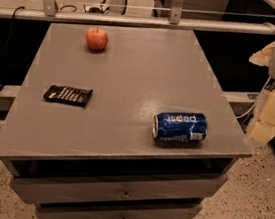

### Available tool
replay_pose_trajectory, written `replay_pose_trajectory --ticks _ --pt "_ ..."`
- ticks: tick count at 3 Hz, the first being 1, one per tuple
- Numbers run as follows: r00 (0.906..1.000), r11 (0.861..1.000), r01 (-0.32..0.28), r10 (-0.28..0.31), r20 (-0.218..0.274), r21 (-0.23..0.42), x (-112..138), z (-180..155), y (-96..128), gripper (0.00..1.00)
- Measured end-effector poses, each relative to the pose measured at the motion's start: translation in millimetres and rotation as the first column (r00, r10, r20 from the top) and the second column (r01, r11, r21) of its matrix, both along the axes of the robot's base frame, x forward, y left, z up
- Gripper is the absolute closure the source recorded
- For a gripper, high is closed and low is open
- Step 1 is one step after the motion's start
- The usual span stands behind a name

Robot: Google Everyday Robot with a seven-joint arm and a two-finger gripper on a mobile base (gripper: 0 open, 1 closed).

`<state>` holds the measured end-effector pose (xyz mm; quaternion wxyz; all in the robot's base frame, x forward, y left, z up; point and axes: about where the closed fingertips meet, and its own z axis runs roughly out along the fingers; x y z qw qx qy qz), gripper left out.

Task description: Place pepsi can upright

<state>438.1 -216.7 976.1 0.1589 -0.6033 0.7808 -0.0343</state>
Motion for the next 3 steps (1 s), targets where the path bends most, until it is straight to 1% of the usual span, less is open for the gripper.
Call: replay_pose_trajectory --ticks 1,2,3 --pt "1.0000 1.000 0.000 0.000 0.000 0.000 0 0 0 0.00" --pt "0.9993 0.998 -0.036 0.036 -0.006 0.059 12 -22 19 0.00" --pt "0.9950 0.987 -0.085 0.091 -0.041 0.138 29 -64 55 0.00"
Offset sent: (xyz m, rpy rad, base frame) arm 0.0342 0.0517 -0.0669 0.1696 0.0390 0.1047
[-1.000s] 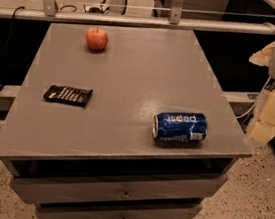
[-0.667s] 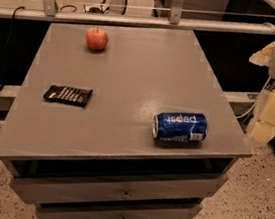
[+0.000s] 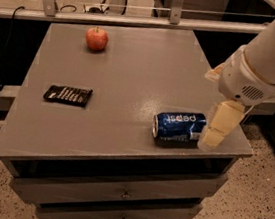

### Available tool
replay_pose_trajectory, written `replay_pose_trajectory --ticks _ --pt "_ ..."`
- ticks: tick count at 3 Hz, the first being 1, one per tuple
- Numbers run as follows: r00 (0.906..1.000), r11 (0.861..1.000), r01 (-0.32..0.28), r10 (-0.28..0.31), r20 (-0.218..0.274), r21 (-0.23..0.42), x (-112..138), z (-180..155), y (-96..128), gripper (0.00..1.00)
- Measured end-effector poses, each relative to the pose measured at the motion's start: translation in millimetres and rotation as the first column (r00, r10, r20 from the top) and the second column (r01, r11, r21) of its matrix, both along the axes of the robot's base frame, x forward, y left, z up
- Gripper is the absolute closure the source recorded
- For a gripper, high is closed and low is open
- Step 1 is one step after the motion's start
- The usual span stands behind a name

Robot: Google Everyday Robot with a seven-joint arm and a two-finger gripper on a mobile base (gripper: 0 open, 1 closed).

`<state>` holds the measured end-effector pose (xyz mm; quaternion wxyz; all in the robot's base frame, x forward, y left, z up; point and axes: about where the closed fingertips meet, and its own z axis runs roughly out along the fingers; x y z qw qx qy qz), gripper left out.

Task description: Place pepsi can upright

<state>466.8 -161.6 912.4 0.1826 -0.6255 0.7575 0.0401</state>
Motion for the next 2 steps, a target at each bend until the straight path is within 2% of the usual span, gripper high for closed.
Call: replay_pose_trajectory --ticks 1,2 --pt "0.9979 0.998 -0.033 0.036 -0.053 0.051 7 -34 26 0.00" --pt "0.9929 0.996 -0.040 0.049 -0.109 0.082 7 -60 42 0.00"
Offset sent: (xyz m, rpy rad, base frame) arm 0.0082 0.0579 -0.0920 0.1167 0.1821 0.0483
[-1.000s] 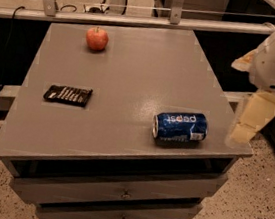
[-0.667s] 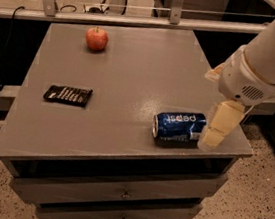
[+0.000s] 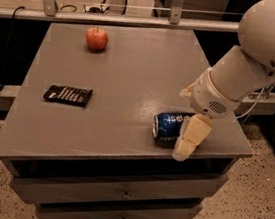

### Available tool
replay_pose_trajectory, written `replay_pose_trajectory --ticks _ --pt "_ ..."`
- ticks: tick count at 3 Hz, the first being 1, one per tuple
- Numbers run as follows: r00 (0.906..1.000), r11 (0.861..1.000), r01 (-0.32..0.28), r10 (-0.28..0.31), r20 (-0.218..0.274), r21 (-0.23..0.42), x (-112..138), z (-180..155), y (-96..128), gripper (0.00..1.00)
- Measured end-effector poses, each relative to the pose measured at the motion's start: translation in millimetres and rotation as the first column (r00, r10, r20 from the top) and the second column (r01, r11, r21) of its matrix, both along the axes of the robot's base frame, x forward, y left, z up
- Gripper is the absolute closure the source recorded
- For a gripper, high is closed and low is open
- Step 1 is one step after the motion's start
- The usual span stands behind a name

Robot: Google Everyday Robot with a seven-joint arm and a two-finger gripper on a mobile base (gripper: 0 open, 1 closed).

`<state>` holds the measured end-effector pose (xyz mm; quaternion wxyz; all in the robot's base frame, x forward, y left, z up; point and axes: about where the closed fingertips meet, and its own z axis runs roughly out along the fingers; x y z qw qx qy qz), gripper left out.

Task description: Place pepsi can upright

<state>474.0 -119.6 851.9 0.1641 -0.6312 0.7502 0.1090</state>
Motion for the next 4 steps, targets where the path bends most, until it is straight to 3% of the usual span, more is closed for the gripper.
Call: replay_pose_trajectory --ticks 2,3,4 --pt "0.9982 0.999 -0.025 0.027 -0.054 0.027 -1 -23 30 0.41" --pt "0.9978 0.998 -0.040 0.042 -0.052 0.039 4 -19 43 0.65" --pt "0.9986 0.990 -0.033 0.038 -0.037 0.135 19 -3 42 0.88"
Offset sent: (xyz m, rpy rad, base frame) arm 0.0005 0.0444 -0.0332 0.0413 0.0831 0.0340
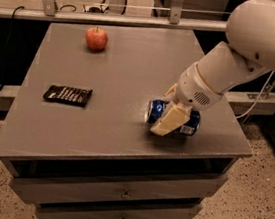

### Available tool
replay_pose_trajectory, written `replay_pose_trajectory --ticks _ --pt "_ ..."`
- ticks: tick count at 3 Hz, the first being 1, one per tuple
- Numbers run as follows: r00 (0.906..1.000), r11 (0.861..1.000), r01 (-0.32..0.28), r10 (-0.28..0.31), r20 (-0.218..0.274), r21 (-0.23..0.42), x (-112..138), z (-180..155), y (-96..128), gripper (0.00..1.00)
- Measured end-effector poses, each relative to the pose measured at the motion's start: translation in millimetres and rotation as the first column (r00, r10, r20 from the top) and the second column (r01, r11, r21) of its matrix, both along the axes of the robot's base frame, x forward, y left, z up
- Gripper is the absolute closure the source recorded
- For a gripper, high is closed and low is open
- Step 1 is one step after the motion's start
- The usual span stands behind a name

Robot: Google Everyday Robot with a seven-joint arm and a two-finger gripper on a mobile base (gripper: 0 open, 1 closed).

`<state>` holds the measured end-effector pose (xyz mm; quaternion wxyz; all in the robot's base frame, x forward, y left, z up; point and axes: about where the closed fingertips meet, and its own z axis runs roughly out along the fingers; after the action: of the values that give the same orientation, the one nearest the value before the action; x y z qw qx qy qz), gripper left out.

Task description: Place pepsi can upright

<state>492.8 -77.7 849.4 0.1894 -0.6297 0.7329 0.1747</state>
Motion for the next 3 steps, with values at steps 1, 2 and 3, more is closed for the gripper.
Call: replay_pose_trajectory --ticks 1,2,3 --pt "0.9996 0.973 -0.001 -0.006 0.028 0.231 24 31 5 1.00" --pt "0.9991 0.885 -0.015 -0.005 0.043 0.465 41 46 4 1.00" --pt "0.9982 0.736 -0.032 -0.012 0.059 0.677 50 58 -1 1.00"
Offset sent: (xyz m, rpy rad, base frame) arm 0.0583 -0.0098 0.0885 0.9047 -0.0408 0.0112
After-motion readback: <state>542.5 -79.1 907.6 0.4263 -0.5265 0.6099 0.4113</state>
